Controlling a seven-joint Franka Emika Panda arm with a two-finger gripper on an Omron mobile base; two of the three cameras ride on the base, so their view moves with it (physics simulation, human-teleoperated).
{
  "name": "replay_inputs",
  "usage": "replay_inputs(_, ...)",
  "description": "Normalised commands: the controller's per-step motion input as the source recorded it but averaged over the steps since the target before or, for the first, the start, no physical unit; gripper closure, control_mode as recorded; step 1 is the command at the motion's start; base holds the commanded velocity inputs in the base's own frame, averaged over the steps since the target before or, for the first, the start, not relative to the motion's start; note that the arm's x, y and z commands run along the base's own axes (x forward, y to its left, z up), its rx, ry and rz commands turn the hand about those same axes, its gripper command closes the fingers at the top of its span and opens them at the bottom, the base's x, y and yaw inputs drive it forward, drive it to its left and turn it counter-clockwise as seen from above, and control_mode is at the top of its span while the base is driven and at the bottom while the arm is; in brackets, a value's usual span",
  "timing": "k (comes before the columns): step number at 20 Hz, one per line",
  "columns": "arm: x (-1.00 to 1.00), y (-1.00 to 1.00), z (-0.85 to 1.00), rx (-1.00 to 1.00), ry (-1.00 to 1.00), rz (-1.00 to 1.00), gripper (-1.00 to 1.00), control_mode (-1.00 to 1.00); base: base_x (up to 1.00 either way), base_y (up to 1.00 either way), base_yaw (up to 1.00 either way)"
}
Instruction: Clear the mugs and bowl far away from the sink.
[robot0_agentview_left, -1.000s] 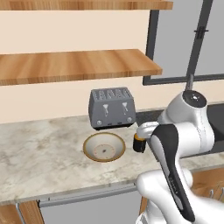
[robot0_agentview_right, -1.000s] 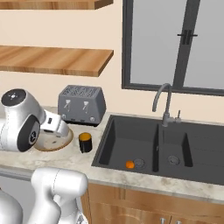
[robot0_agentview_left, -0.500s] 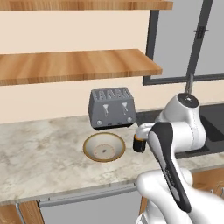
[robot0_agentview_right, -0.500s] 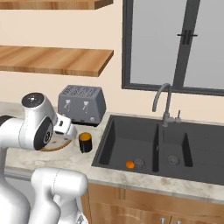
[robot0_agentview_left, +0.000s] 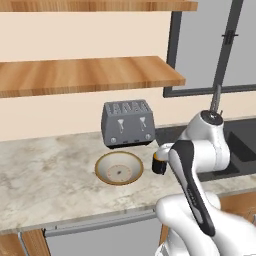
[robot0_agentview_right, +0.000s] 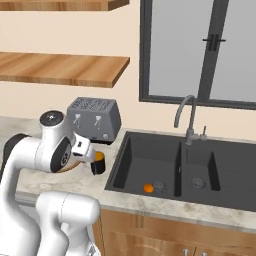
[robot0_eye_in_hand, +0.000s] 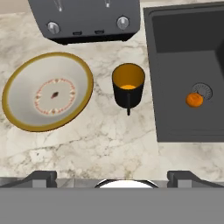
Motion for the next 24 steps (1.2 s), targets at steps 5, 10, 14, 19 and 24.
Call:
replay_inputs(5,0.21,-0.08,-0.38,0.0,0.03,0.0,-1.0,-1.0,0.0,0.0,0.0)
replay_inputs(10,0.2,-0.05,-0.41,0.0,0.07,0.0,-1.0,-1.0,0.0,0.0,0.0)
replay_inputs(14,0.22,-0.01,-0.45,0.0,0.06,0.0,-1.0,-1.0,0.0,0.0,0.0)
replay_inputs(19,0.29,-0.01,-0.4,0.0,0.04,0.0,-1.0,-1.0,0.0,0.0,0.0)
replay_inputs(24,0.31,-0.04,-0.24,0.0,0.0,0.0,-1.0,-1.0,0.0,0.0,0.0)
